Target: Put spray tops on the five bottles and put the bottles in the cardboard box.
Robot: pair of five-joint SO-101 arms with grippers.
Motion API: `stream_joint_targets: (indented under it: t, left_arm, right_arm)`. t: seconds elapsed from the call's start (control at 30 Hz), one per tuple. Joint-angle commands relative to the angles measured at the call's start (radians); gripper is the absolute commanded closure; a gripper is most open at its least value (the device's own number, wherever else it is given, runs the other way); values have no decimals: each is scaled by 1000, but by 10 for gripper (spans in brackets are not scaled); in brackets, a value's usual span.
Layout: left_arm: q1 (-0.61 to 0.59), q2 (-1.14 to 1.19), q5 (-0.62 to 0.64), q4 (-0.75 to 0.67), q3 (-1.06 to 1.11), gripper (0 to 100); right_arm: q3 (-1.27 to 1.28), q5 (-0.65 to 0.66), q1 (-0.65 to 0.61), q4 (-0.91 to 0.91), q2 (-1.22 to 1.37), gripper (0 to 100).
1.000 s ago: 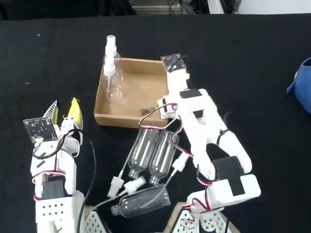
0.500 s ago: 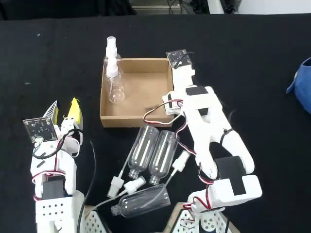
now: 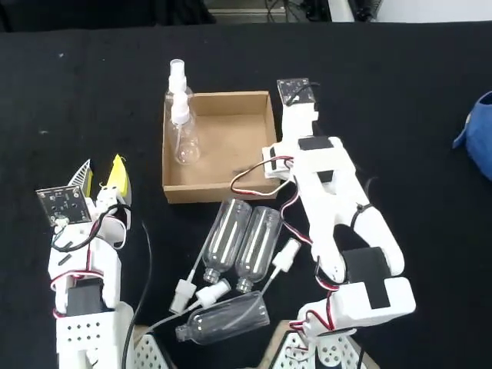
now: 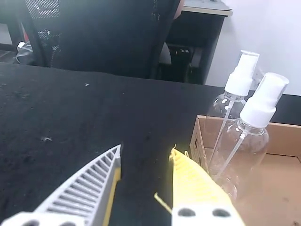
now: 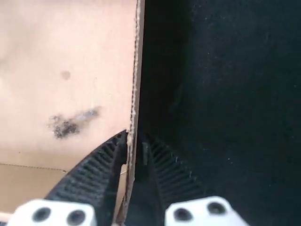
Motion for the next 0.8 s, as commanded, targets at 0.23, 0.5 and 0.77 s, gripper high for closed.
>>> stream_joint_targets:
  t: [0.23,0.5,0.77]
  left_arm:
    - [5,-11,6,3,16,970]
    - [4,-11,6,3,16,970]
    - [2,-11,6,9,21,970]
  right_arm:
    - [-44,61,-69,-14,-41,782]
    - [-99,68,-69,170,-257,790]
    - [-110,319,-68,470,-452,790]
